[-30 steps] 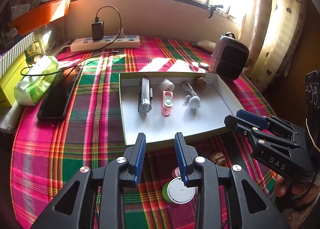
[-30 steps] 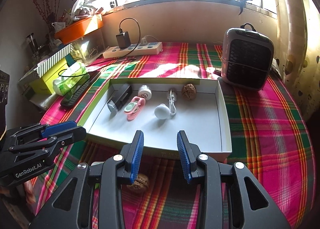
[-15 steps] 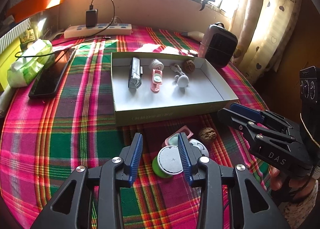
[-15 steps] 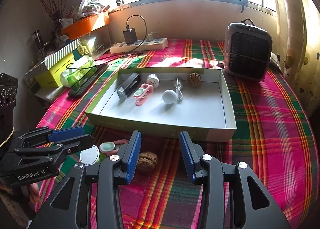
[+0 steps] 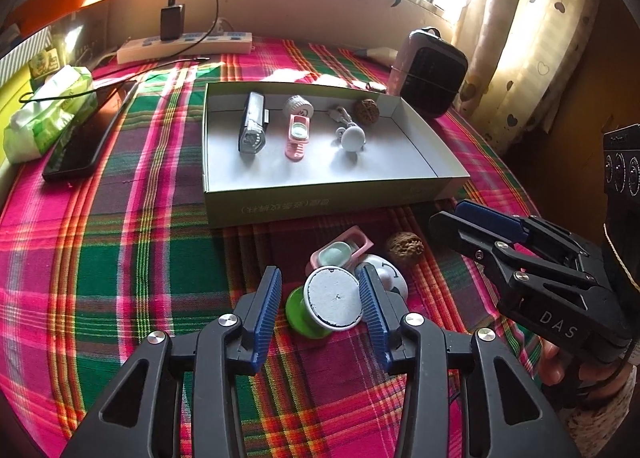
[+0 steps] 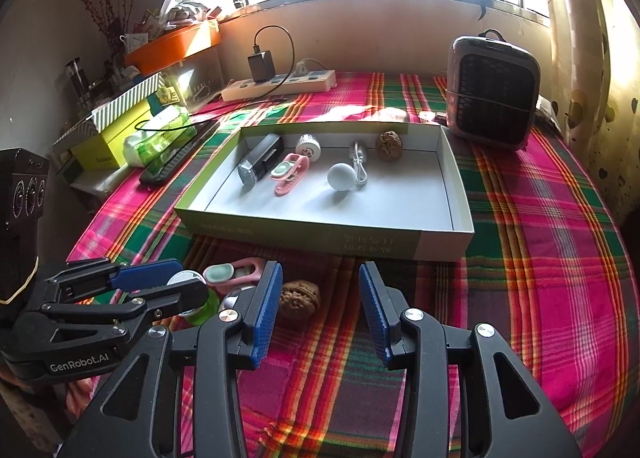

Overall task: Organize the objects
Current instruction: 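Move the left gripper to the white-and-green round container while the right gripper approaches the walnut, then close the left gripper on the green container while the right gripper closes on the white egg toy, then lift and carry the green container and white egg toy over the box with both grippers, then lower the green container and white egg toy into the box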

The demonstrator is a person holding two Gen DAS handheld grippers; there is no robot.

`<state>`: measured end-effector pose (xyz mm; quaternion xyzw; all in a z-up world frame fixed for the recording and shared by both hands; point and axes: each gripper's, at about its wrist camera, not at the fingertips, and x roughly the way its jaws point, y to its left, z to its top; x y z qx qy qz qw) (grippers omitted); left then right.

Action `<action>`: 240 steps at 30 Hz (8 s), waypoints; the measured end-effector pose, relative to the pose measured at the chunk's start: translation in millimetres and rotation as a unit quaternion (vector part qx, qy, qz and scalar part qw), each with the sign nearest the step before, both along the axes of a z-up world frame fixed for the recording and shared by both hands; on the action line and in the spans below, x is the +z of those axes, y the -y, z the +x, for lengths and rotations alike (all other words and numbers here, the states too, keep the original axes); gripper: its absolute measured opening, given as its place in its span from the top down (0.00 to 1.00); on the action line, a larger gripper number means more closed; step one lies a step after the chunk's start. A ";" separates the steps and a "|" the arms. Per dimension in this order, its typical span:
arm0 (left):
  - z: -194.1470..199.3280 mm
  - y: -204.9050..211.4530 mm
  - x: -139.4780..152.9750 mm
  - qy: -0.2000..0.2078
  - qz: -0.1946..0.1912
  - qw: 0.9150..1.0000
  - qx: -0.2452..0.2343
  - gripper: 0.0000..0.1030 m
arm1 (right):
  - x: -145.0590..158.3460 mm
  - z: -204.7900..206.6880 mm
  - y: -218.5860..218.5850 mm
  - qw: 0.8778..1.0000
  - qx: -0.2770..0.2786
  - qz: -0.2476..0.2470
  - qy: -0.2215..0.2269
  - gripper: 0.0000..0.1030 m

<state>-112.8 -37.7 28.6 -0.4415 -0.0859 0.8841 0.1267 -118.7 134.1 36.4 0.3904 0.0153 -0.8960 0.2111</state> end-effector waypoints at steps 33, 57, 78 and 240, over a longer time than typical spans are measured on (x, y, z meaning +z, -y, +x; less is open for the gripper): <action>2.9 27.9 -7.4 -0.001 -0.015 0.999 0.047 0.70 | -15.7 20.6 36.2 0.998 0.059 0.010 0.024 0.60; -2.6 41.3 -15.9 0.007 -0.010 0.998 0.053 0.69 | -32.0 8.0 50.2 0.997 0.060 0.008 0.053 0.60; -2.2 39.8 -12.7 0.001 -0.013 0.998 0.058 0.70 | -28.6 11.8 48.9 0.998 0.057 -0.001 0.035 0.68; -95.8 9.7 0.1 -0.026 -0.047 0.998 0.030 0.73 | -16.6 -143.2 -18.9 0.998 -0.051 -0.011 0.032 0.73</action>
